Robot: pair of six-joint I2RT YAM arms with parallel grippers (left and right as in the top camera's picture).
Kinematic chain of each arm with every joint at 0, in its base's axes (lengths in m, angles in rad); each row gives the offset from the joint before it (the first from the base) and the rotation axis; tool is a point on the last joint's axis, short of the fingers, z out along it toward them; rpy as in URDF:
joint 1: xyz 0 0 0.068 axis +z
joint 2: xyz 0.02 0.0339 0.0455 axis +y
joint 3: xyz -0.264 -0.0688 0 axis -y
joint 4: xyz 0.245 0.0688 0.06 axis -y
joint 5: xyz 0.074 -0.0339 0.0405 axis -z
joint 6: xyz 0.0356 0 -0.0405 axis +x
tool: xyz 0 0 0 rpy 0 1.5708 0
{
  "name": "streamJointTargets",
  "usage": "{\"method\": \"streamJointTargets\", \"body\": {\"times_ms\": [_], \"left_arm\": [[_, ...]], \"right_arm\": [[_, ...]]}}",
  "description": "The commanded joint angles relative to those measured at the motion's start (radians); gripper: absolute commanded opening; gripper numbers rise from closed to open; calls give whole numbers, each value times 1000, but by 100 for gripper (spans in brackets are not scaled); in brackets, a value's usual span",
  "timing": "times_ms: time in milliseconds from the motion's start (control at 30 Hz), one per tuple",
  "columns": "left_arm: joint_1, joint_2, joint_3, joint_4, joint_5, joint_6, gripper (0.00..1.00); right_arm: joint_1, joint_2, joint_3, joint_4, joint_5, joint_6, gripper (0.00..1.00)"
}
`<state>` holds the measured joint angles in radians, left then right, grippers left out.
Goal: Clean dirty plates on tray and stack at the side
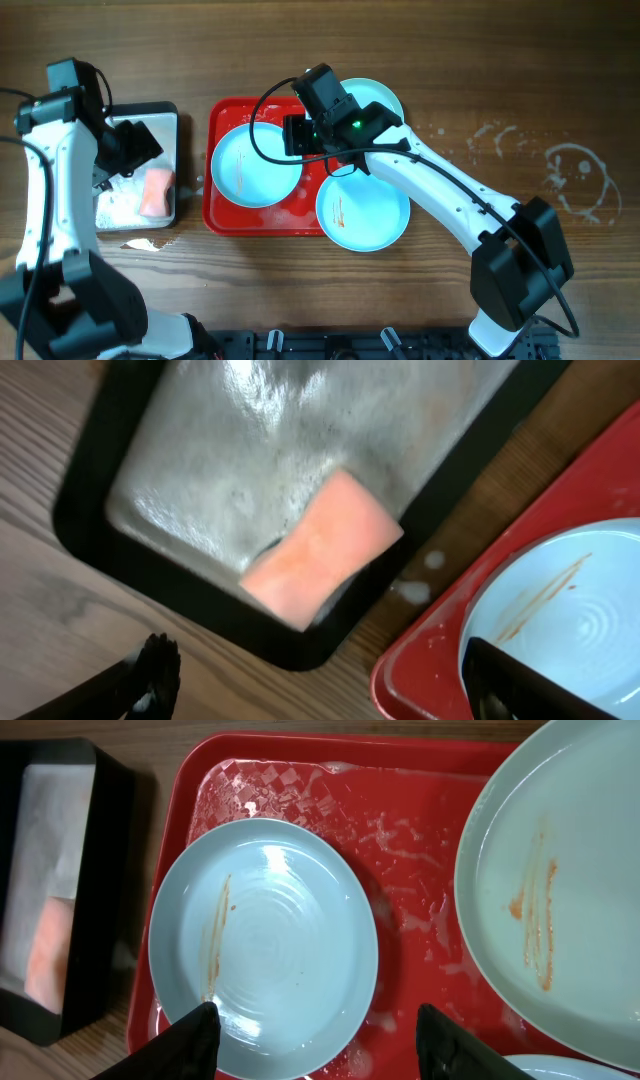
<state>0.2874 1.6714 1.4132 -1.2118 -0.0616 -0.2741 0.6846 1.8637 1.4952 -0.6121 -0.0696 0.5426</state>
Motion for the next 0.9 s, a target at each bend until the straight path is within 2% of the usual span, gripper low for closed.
{"method": "streamJointTargets", "body": {"times_ms": [0,167,267,433,700,767,800,867], "left_arm": [[1,69,11,21,12,40,85],[1,126,11,135,21,165,83],[-1,149,11,167,43,247,72],[-4,193,10,150,50,246,65],[-4,274,-16,203,50,244,60],[-4,287,-18,207,53,244,54],[-4,293,-19,207,60,244,47],[-4,298,-23,211,73,244,43]], "right_arm": [[-1,12,15,13,9,-20,64],[-1,12,15,23,9,-20,64],[-1,12,15,25,9,-24,64],[-1,12,15,26,10,-27,64],[-1,12,15,25,9,-46,64],[-1,12,15,25,9,-45,64],[-1,12,15,25,9,-45,64],[-1,12,15,25,9,-45,64]]}}
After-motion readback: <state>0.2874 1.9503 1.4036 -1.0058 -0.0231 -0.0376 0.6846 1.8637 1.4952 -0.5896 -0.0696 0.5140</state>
